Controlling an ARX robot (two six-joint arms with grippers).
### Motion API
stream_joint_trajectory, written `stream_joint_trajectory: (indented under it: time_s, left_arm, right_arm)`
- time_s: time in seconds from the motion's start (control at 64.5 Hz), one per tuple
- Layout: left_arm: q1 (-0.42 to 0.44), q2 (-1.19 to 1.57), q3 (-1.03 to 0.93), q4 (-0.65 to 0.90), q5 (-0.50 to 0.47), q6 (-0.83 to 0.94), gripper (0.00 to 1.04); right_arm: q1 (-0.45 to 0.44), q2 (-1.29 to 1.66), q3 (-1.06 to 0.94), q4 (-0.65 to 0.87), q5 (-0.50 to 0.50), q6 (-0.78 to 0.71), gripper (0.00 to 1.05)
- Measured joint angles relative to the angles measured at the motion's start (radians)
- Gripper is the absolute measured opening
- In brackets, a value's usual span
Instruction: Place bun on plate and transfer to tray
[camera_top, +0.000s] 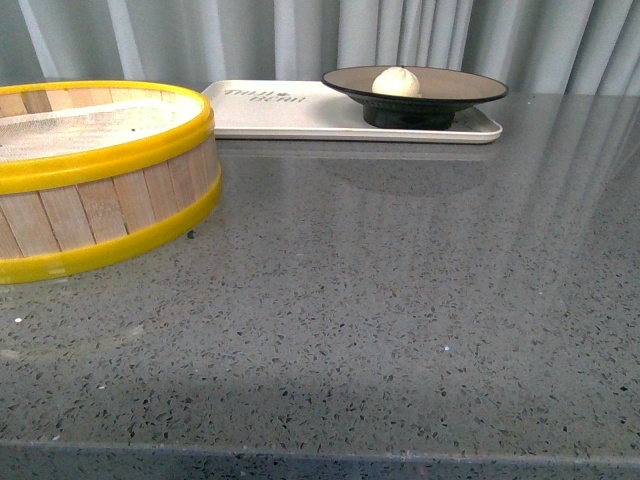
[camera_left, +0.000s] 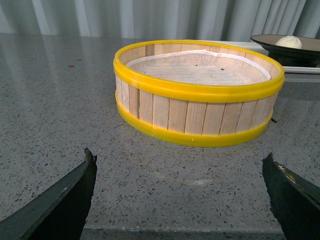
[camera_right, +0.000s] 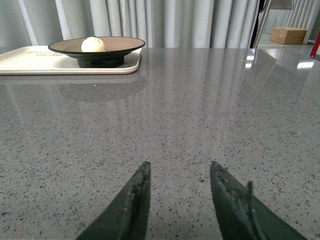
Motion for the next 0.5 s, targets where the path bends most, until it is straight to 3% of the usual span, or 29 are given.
stream_joint_trajectory:
  time_s: [0.325, 0.496]
  left_arm:
    - [0.000, 0.000, 0.000, 0.000, 0.000, 0.000, 0.98]
    - [0.000, 0.000, 0.000, 0.000, 0.000, 0.000, 0.98]
  right_arm:
    - [0.000, 0.000, 0.000, 0.000, 0.000, 0.000, 0.97]
    - [0.000, 0.000, 0.000, 0.000, 0.000, 0.000, 0.96]
